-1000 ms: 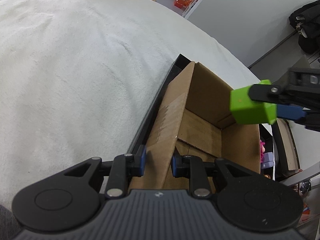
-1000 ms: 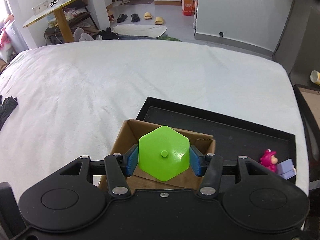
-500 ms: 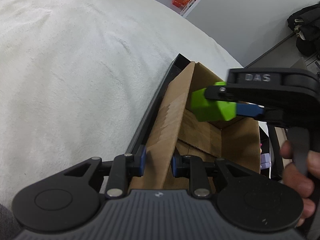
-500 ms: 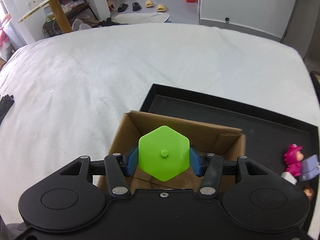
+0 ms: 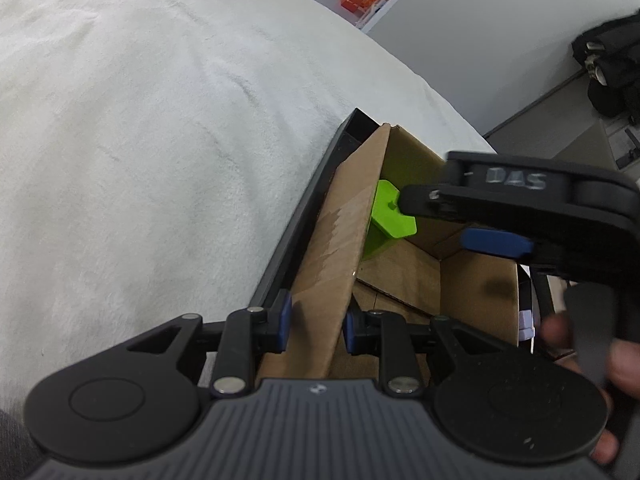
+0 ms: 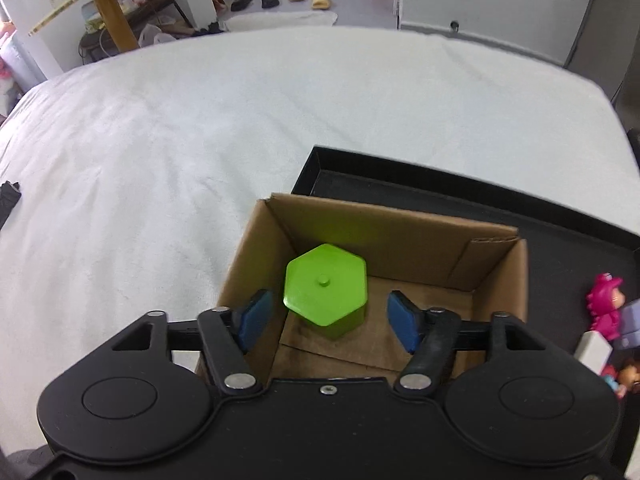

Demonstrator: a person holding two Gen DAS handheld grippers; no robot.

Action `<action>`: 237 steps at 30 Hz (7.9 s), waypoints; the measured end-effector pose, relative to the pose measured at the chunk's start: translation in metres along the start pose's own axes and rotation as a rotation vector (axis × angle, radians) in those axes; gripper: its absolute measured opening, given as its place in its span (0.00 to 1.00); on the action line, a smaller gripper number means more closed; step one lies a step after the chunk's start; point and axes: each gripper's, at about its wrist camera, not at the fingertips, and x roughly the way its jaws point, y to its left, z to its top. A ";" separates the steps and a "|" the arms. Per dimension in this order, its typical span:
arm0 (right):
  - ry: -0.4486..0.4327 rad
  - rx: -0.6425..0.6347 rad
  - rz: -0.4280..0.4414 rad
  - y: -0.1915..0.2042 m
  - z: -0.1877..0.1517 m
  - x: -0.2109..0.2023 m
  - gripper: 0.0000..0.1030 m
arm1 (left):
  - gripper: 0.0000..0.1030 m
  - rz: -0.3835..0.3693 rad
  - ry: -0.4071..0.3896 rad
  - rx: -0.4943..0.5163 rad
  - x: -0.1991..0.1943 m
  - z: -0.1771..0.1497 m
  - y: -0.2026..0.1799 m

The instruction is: Organize rigid objects

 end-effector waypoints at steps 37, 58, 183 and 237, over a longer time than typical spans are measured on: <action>-0.148 0.106 -0.015 -0.105 -0.060 -0.112 0.95 | 0.23 0.119 -0.019 0.043 -0.002 -0.004 -0.021; -0.122 0.188 -0.003 -0.180 -0.085 -0.096 0.96 | 0.23 0.181 -0.005 0.053 0.007 -0.007 -0.027; -0.029 0.102 -0.159 -0.027 -0.013 -0.010 0.45 | 0.27 0.040 0.062 0.037 0.021 -0.003 -0.002; -0.097 0.449 -0.087 -0.222 -0.117 -0.097 0.55 | 0.23 0.155 -0.001 0.074 -0.008 -0.017 -0.024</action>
